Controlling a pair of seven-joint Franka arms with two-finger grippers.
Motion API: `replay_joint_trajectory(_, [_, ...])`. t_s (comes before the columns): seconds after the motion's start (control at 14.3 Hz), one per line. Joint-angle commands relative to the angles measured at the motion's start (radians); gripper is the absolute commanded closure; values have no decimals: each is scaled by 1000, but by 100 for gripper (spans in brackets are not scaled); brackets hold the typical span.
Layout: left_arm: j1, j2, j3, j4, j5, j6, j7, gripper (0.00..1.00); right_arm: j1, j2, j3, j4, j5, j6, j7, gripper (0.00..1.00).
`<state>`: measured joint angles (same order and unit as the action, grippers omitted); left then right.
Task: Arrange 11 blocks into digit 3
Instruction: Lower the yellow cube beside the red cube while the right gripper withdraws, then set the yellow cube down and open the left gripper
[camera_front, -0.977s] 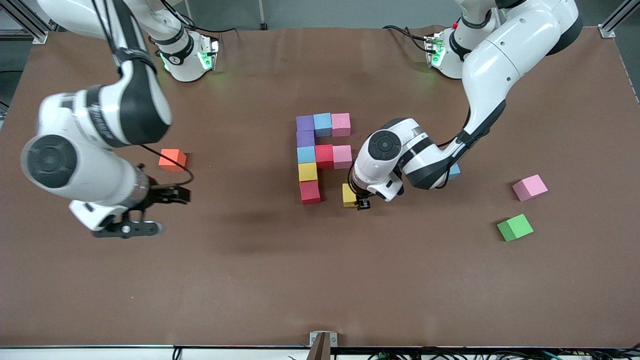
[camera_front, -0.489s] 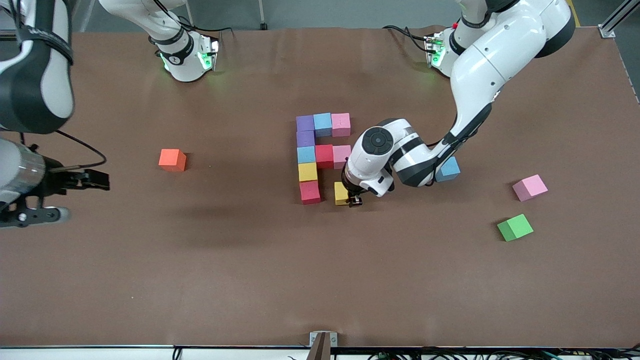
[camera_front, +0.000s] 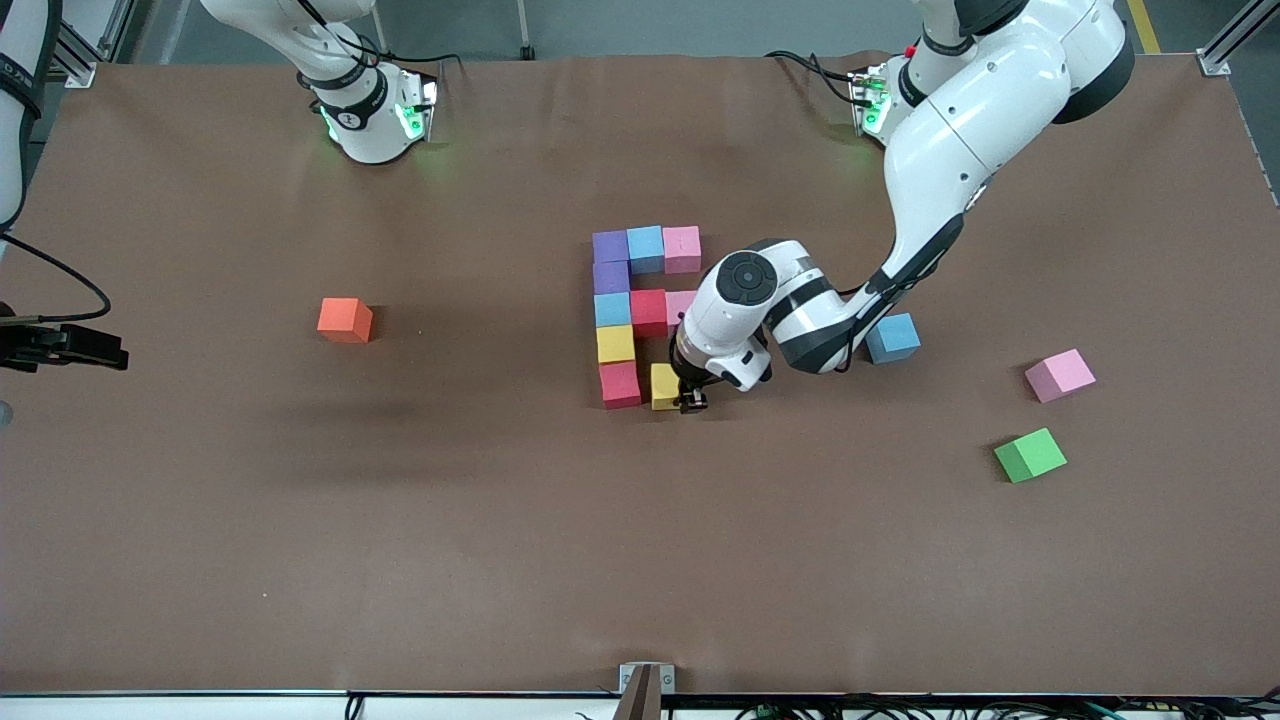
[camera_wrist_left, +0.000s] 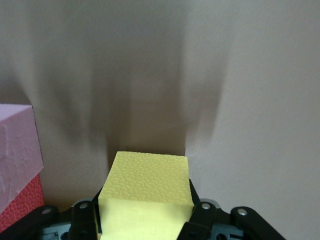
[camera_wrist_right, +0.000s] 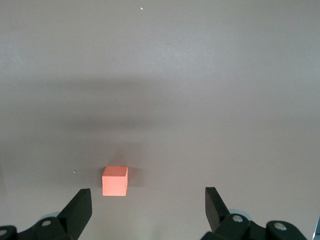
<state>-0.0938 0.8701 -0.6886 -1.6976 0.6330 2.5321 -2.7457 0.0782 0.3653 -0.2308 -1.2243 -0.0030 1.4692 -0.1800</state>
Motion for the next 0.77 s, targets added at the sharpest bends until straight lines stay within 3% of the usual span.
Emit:
replay_joint_trajectory(0.0, [-44, 12, 27, 26, 39, 14, -135, 92, 12, -16, 16, -9, -8, 2, 2, 0])
replay_joint_trajectory(0.28, [-110, 13, 95, 62, 30, 14, -146, 92, 69, -19, 18, -9, -17, -12, 4, 0])
replay_joint_trajectory(0.7, [-124, 18, 98, 62, 36, 7, -141, 92, 40, -26, 11, -9, 21, -56, 1, 0])
